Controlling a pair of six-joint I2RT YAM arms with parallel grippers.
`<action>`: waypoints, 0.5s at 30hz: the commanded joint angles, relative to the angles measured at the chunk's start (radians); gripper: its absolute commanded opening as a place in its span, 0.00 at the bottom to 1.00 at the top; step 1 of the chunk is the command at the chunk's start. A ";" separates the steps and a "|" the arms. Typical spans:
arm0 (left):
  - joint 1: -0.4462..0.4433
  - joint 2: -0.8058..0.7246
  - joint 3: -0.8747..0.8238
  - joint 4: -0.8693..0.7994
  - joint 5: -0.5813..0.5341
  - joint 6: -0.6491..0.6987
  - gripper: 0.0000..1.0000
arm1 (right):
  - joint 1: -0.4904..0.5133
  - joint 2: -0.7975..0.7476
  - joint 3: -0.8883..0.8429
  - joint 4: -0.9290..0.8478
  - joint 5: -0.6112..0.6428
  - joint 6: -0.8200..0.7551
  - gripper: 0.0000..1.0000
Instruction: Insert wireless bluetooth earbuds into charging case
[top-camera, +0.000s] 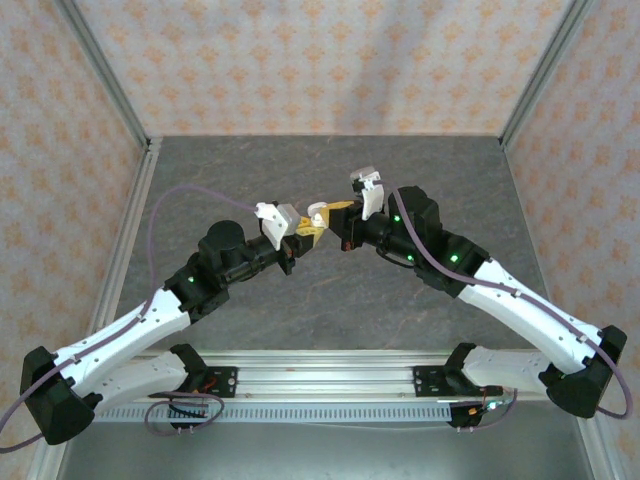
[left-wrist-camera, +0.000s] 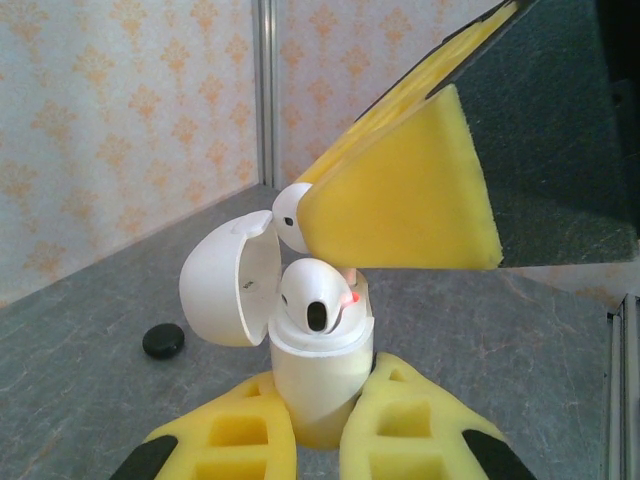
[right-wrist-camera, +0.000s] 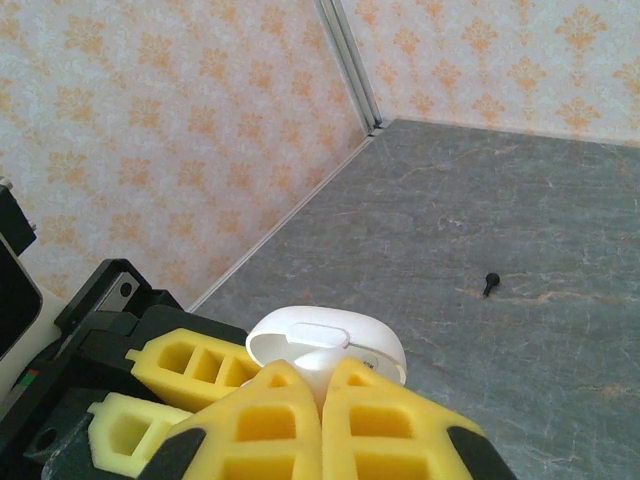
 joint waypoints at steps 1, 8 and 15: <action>-0.010 0.004 0.051 0.038 -0.016 -0.014 0.00 | 0.008 0.005 -0.016 -0.002 -0.019 0.017 0.06; -0.010 0.004 0.051 0.034 -0.015 -0.017 0.00 | 0.007 0.008 -0.009 -0.004 -0.019 0.037 0.08; -0.009 0.006 0.053 0.035 -0.016 -0.015 0.00 | 0.007 0.017 -0.006 -0.010 -0.024 0.041 0.08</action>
